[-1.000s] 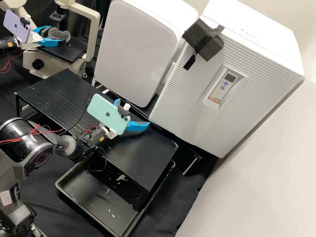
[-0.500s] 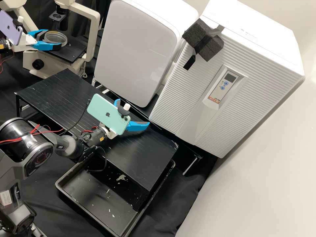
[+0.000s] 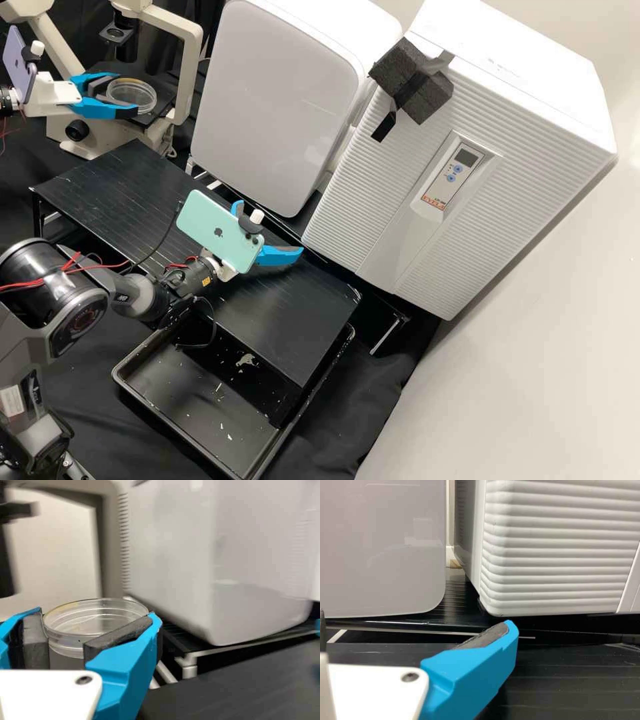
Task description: Place the petri dish on the bench
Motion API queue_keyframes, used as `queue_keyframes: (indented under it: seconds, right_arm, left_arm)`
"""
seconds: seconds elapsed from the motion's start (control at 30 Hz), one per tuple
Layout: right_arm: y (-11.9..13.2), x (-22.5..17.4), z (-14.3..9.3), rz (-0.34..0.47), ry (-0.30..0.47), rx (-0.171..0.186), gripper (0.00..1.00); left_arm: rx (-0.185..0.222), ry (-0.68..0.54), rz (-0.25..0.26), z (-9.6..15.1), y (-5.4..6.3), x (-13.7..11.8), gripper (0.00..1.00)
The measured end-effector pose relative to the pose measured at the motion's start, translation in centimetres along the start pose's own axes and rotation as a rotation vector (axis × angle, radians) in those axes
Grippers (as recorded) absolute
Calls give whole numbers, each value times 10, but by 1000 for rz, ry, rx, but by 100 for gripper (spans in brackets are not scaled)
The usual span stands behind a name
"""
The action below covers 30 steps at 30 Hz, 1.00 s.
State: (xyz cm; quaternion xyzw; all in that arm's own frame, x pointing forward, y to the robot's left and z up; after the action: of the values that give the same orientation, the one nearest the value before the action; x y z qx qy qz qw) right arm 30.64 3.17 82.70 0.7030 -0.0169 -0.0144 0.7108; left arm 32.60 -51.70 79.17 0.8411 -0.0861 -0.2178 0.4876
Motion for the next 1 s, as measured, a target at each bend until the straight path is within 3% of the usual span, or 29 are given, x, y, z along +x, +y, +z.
queue_keyframes:
  seconds: [0.13, 0.33, 0.53, 0.87, 1.0]
  right_arm:
    - [0, 0, 0, 0, 0, 0, 100]
    - [0, 0, 0, 0, 0, 0, 100]
    - [0, 0, 0, 0, 0, 0, 100]
    - [0, 0, 0, 0, 0, 0, 100]
    - [0, 0, 0, 0, 0, 0, 100]
  left_arm:
    - [32, -108, -21, 25, -5, -1, 0]
    - [128, -307, -94, 54, -17, -4, 0]
    - [154, -431, -151, 70, -25, 5, 0]
    - [86, -571, -211, 110, -26, 35, 0]
    - [85, -621, -228, 124, -29, 35, 0]
